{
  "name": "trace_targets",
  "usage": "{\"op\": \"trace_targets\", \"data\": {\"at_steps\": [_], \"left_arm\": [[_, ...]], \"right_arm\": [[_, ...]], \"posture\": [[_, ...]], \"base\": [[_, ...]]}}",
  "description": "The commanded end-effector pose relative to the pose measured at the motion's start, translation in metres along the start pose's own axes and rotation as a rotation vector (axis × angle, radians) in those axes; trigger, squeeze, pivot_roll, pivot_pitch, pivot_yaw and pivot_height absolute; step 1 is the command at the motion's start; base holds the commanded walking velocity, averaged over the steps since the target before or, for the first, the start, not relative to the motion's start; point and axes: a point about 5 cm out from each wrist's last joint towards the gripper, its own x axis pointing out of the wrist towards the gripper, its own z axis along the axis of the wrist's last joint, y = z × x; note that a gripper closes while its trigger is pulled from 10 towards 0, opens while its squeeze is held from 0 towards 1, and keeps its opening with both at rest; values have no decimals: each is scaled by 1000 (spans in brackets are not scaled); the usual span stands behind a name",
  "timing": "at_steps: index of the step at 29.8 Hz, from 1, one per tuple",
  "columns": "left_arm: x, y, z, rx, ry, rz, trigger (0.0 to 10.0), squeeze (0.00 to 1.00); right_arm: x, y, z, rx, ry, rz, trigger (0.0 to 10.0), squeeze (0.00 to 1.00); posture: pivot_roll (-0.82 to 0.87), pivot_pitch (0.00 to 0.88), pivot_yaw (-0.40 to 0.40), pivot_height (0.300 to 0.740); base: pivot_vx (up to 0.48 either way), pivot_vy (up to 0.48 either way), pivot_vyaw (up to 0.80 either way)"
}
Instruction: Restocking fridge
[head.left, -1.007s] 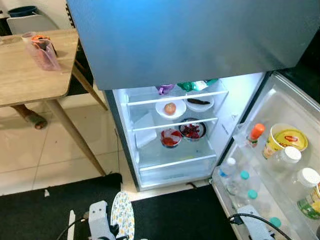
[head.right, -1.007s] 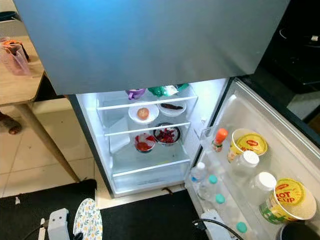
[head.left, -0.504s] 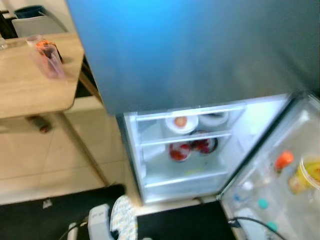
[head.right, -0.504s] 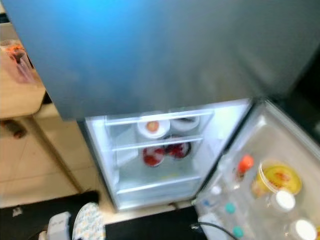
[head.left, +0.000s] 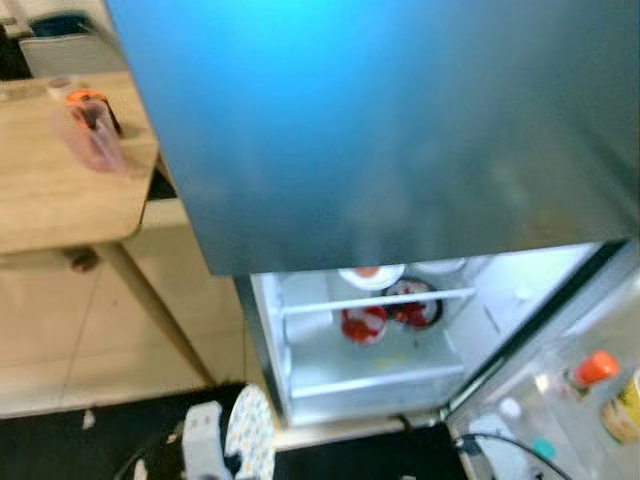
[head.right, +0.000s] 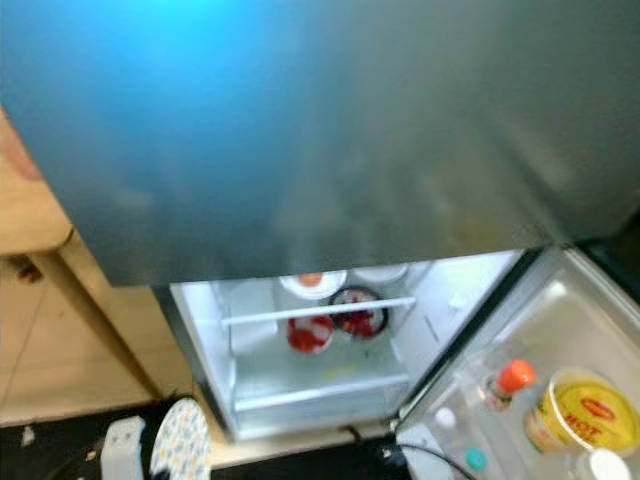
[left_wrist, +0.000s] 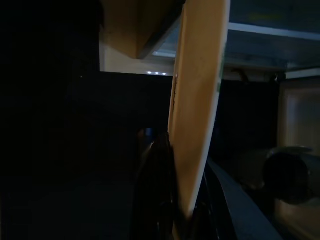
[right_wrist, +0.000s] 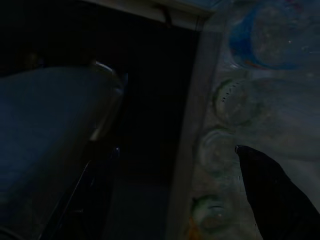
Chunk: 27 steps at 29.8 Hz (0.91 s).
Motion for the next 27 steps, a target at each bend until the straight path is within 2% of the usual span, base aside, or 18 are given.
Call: {"op": "trace_targets", "data": {"at_steps": [1, 5, 13, 14, 17, 19, 20, 21, 23, 27], "left_arm": [[1, -11, -14, -42, 50, -60, 10000, 0], [1, -12, -14, -48, 48, -70, 10000, 0], [1, -13, -14, -52, 39, -76, 10000, 0], [1, -14, -13, -57, 34, -84, 10000, 0], [1, -14, -13, -57, 34, -84, 10000, 0], [2, -17, -9, -70, 17, -112, 10000, 0], [2, -17, -9, -70, 17, -112, 10000, 0], [4, -20, -4, -70, -1, -133, 10000, 0], [7, -25, 8, -69, -49, -166, 10000, 0], [7, -26, 13, -73, -66, -175, 10000, 0]], "right_arm": [[-1, -2, -3, 1, 8, -5, 10000, 0], [-1, -2, -2, 0, 4, -5, 10000, 0], [2, 2, 16, -26, -62, 52, 10000, 0], [3, 10, 28, -43, -115, 134, 10000, 0], [3, 10, 28, -43, -115, 134, 10000, 0], [3, 27, 54, -84, -209, 318, 10000, 0], [3, 27, 54, -84, -209, 318, 10000, 0], [3, 36, 64, -116, -239, 404, 10000, 0], [2, 47, 78, -164, -261, 491, 10000, 0], [2, 48, 81, -171, -263, 490, 10000, 0]], "posture": [[-25, 56, -13, 740], [-25, 59, -13, 740], [-25, 61, -12, 740], [-25, 61, -12, 740], [-25, 61, -12, 740], [-28, 67, -16, 740], [-28, 67, -16, 740], [-26, 72, -18, 740], [-24, 83, -18, 740], [-24, 83, -18, 740]], "base": [[0, 0, 0], [0, 0, 0], [0, 0, 0], [0, 0, 0], [0, 0, 0], [0, 0, 0], [0, 0, 0], [0, 0, 0], [0, 0, 0], [0, 0, 0]]}}
